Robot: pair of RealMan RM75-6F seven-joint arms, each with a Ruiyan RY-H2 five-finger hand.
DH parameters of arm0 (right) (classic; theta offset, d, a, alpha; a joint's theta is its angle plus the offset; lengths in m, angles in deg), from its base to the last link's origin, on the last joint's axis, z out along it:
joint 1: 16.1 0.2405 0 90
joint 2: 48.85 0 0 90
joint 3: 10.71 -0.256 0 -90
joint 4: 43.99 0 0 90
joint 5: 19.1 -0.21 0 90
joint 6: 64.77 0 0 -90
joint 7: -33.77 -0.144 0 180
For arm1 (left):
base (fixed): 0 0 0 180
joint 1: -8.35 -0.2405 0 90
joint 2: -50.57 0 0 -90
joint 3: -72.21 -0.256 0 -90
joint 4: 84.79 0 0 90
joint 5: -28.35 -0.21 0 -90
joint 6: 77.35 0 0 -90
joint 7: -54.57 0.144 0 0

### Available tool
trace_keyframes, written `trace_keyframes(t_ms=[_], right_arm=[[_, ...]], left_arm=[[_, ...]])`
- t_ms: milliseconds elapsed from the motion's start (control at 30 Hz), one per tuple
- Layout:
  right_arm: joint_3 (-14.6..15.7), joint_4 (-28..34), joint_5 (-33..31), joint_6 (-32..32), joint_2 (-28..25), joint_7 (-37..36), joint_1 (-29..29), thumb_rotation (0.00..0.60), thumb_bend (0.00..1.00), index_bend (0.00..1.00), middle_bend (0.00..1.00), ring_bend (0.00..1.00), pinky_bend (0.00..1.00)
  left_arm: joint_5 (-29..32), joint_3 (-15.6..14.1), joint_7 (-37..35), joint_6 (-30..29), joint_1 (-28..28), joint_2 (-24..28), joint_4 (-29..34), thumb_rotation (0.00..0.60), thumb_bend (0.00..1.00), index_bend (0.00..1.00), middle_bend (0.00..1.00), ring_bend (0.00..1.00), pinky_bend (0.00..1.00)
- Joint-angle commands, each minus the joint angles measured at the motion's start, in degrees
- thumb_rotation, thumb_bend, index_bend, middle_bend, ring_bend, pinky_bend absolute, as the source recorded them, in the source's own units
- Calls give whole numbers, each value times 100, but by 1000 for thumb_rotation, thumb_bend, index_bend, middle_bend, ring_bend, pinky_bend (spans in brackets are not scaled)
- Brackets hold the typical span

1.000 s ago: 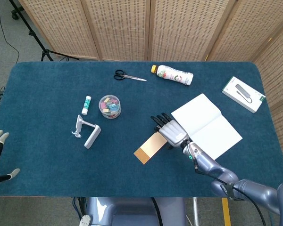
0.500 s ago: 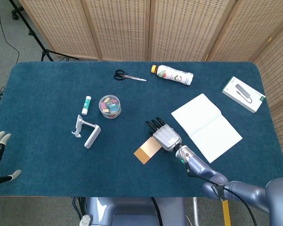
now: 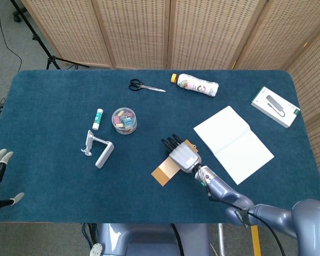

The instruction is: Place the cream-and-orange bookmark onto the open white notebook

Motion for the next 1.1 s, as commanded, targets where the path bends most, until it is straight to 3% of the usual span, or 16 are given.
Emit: trace_keyframes(t_ms=[33, 367, 633, 833, 1033, 1100], right_arm=[[-5, -50, -21, 34, 47, -24, 15, 600, 28, 330, 0, 0, 0], [94, -213, -6, 61, 175, -80, 57, 600, 36, 334, 0, 0, 0], [127, -260, 95, 184, 211, -211, 54, 600, 68, 452, 0, 0, 0], [154, -224, 145, 268, 185, -181, 45, 600, 87, 466, 0, 0, 0], [54, 178, 301, 542, -230, 147, 82, 600, 92, 466, 0, 0, 0], [-136, 454, 237, 694, -593, 309, 89, 600, 97, 466, 0, 0, 0]], left_arm=[[-2, -3, 6, 7, 6, 6, 10, 600, 0, 0, 0, 0, 0], [-1, -7, 10, -7, 8, 0, 15, 600, 0, 0, 0, 0, 0], [1, -14, -13, 5, 14, 13, 20, 600, 0, 0, 0, 0, 0], [-11, -24, -32, 3, 12, 23, 21, 600, 0, 0, 0, 0, 0], [18, -17, -63, 27, 23, 38, 18, 600, 0, 0, 0, 0, 0], [24, -19, -59, 42, 30, 43, 20, 600, 0, 0, 0, 0, 0]])
